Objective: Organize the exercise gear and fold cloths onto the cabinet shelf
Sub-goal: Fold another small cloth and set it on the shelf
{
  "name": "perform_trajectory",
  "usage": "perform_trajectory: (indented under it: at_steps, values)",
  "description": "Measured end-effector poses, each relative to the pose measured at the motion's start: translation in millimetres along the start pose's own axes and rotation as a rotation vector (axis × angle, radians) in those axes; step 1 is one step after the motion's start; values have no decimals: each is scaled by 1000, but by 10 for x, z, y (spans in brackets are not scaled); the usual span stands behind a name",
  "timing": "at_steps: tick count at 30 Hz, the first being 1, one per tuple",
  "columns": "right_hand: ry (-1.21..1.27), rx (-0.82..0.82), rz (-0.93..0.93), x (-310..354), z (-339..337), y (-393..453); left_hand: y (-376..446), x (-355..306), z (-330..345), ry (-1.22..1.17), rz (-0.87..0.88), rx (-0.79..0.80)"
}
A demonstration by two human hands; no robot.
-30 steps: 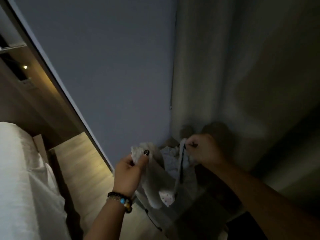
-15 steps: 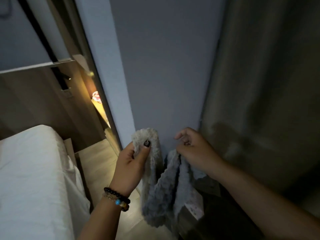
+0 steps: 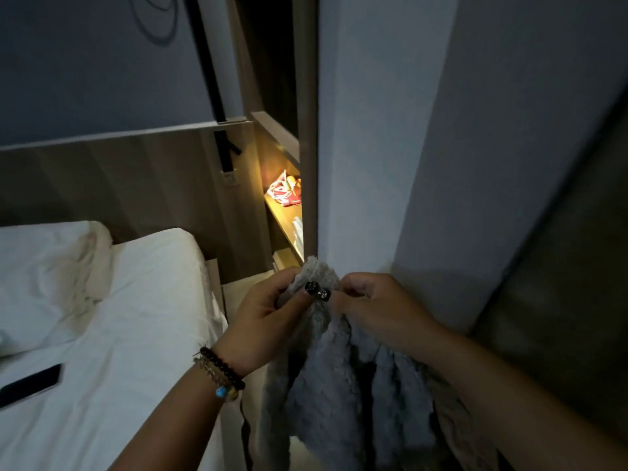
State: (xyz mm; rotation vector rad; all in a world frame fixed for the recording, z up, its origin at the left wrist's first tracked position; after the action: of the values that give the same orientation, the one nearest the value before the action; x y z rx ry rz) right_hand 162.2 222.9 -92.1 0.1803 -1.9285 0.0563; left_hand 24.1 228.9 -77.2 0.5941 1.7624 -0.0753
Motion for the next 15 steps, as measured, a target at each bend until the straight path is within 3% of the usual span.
perform_trajectory:
  at_steps: [9, 15]
  values:
    - [-53, -326, -102, -32, 4, 718, 160, 578, -639, 136, -50, -61]
    - [-84, -161, -73, -153, 265, 1379, 689, 1009, -974, 115, -90, -97]
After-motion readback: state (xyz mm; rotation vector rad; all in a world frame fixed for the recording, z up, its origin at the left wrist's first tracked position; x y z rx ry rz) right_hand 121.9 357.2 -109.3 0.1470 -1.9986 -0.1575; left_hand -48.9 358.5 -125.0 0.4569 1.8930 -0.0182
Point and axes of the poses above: each hand's wrist, its own y-axis towards the middle knuckle, its own z-axis out of the palm, x = y × z, the point moved 8 cm from there along y, towards the middle knuckle, and after that the axes turned 1 degree about x, right-handed, at the moved point
